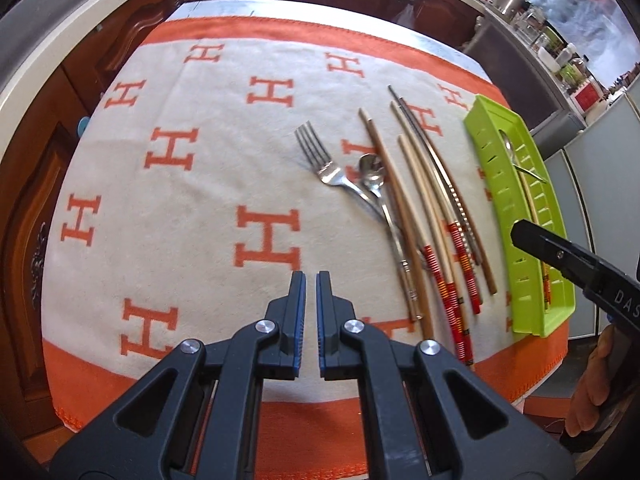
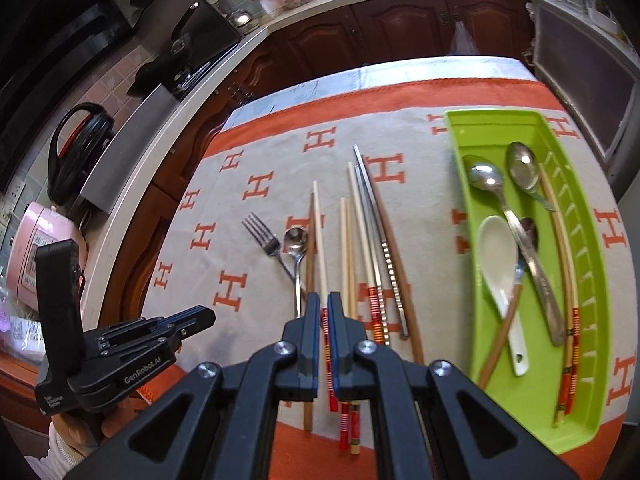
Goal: Organize utensils
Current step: 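Move both open tools back over the remaining fork, spoon and chopsticks, then grasp the small metal spoon with the right tool while the left tool approaches the fork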
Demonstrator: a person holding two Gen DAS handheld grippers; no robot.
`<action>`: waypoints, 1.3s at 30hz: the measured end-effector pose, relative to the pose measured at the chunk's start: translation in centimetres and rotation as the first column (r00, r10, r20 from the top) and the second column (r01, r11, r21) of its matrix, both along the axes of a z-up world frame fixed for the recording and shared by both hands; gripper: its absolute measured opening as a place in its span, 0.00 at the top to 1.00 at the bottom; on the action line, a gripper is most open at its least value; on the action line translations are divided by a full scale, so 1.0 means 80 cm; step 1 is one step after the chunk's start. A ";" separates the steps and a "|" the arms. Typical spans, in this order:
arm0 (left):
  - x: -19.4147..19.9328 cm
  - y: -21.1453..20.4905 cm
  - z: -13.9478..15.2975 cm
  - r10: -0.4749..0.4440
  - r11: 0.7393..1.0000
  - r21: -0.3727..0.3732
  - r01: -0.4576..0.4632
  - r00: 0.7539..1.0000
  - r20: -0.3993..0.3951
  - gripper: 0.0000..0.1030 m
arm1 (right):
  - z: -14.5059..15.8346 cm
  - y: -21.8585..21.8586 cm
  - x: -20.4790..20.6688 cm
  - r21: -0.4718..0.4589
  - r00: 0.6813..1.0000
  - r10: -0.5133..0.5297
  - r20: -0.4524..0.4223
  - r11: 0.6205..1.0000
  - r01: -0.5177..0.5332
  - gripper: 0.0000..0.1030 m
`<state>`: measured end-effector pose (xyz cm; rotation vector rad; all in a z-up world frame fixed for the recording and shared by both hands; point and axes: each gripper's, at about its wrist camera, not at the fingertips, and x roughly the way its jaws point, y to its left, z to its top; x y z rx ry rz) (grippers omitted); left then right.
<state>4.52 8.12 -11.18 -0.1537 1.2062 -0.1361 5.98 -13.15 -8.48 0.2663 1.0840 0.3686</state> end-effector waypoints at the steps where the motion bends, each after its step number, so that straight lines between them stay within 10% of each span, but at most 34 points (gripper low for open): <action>1: 0.001 0.002 -0.004 0.002 1.000 0.001 -0.002 1.000 -0.004 0.99 | -0.004 0.006 0.002 -0.001 1.000 0.014 -0.008 1.000 -0.014 0.96; 39: 0.015 0.016 -0.037 -0.018 0.998 -0.069 0.015 0.999 -0.035 0.99 | -0.084 0.142 0.054 -0.351 0.978 0.156 -0.141 0.916 -0.196 0.88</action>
